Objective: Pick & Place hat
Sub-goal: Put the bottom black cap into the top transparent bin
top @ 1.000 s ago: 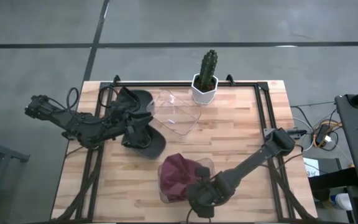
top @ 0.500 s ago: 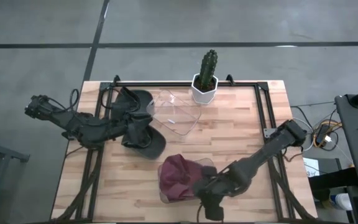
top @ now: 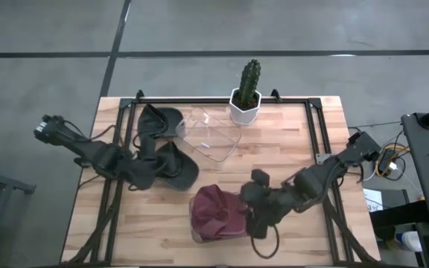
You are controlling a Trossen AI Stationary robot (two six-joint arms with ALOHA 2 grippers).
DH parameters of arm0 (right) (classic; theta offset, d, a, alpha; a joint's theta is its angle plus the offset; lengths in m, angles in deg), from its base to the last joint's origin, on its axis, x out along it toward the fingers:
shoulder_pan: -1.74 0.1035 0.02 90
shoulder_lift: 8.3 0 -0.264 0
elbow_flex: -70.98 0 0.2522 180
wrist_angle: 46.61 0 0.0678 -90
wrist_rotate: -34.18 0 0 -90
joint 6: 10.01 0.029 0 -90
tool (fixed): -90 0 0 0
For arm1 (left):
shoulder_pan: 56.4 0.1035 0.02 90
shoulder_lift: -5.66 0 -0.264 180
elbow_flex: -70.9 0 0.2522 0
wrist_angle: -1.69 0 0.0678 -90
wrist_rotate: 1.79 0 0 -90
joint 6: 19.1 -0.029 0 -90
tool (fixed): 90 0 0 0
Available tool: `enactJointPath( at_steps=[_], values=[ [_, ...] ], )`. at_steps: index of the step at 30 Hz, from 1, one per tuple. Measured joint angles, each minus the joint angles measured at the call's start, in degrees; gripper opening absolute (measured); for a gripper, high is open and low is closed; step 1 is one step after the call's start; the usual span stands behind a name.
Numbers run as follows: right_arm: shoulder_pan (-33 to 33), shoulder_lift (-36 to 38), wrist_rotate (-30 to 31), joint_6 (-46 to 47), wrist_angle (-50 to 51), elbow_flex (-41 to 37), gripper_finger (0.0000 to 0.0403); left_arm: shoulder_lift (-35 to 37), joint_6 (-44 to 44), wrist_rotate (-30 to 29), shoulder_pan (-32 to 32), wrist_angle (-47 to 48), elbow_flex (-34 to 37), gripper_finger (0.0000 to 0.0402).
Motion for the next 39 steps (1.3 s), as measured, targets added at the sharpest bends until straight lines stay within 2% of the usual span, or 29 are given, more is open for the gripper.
enactJointPath(
  at_steps=[5,12,23,33,39],
  values=[
    [-0.4,1.8,1.2,0.8,-0.3,0.0,0.0215,-5.3,9.3,1.0,-0.9,1.7,0.0,0.011],
    [-0.5,2.0,1.2,-0.1,-0.3,0.0,0.0215,-10.5,18.6,7.9,-3.7,6.1,2.9,0.011],
    [-0.4,2.1,0.9,-0.1,-0.9,0.0,0.0215,-14.2,17.8,9.5,-7.4,-4.4,12.4,0.011],
    [-0.5,2.2,0.5,-0.5,-3.3,0.0,0.0215,-17.0,20.6,9.6,-8.4,-16.1,17.7,0.011],
    [-0.5,2.4,0.5,-0.6,-3.9,0.9,0.0215,-17.5,20.1,12.1,-8.6,-15.8,19.7,0.011]
  ],
)
